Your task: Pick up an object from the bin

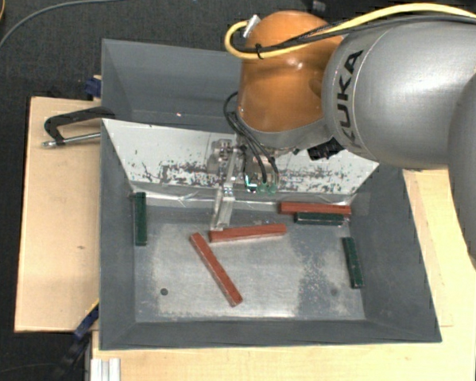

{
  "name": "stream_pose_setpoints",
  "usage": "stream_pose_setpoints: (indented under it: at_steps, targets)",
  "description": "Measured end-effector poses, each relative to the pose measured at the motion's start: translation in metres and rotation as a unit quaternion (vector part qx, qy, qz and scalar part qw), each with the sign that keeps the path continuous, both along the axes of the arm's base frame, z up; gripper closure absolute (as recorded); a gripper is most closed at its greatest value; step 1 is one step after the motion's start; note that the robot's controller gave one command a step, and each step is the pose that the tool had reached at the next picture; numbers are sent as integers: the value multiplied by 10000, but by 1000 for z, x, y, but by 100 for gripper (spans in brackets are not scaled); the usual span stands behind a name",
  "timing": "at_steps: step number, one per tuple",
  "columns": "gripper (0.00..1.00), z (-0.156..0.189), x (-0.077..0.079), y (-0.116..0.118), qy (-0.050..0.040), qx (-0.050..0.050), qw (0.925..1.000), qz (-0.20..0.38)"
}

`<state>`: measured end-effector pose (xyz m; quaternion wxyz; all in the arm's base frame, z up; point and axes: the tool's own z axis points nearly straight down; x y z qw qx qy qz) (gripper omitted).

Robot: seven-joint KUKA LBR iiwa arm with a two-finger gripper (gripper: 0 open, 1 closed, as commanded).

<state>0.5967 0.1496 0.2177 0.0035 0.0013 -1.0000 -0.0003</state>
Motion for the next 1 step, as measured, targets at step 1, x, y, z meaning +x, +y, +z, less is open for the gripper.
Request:
stream_pose_setpoints:
  at_steps: [1]
  targets:
    - [0, -146, -34, -26, -59, 15, 9727, 2319]
